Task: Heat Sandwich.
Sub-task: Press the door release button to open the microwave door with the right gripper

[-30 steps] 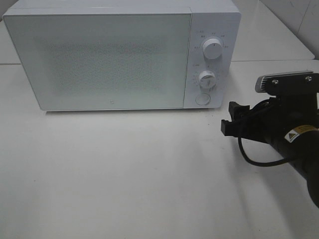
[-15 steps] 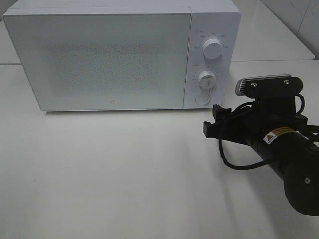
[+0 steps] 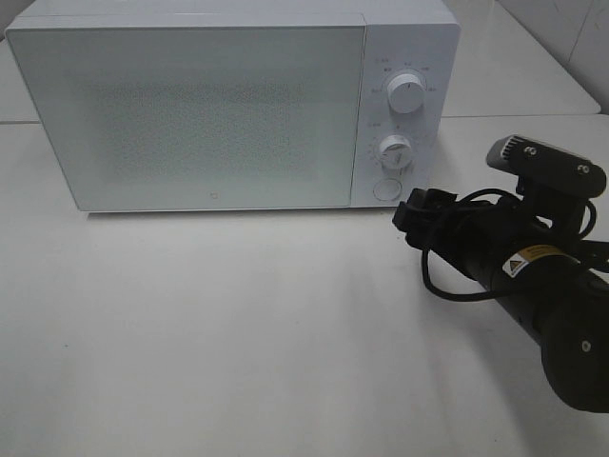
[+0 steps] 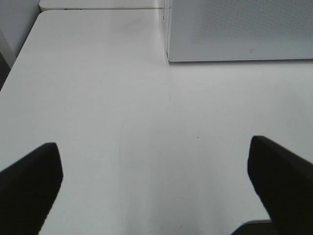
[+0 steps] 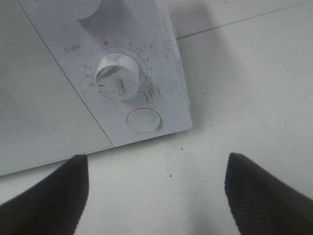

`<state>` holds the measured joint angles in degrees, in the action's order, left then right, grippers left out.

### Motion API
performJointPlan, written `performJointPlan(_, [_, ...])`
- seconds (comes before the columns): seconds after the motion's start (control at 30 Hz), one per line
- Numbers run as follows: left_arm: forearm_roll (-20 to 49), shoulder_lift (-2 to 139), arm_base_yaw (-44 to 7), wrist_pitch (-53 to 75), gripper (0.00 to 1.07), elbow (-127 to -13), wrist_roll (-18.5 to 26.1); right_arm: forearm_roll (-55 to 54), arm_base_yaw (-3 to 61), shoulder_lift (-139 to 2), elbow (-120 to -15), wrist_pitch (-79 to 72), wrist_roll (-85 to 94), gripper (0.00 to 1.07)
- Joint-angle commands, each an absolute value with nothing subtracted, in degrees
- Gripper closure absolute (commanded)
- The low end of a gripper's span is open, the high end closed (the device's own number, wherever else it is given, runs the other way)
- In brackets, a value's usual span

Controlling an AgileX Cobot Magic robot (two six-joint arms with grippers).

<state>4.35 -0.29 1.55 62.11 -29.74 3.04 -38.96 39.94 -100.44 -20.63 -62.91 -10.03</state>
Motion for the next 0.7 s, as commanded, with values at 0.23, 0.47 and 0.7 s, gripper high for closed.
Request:
performJointPlan(0.23, [4.98,-1.20,1.55,61.36,0.09,-29.68,3.21,-38.73,40.16,-100.10,-20.97,-60.96,-47.15,0.32])
performJointPlan(0.47, [4.98,-1.20,1.55,61.36,0.09,-29.68,3.21,-38.73,40.16,-100.10,-20.97,-60.22,-67.21,0.36])
performJointPlan(0.7, [4.98,-1.20,1.55,61.36,0.09,-29.68,3.21,-38.79,40.16,-100.10,-20.97,-60.16,-71.45,0.58])
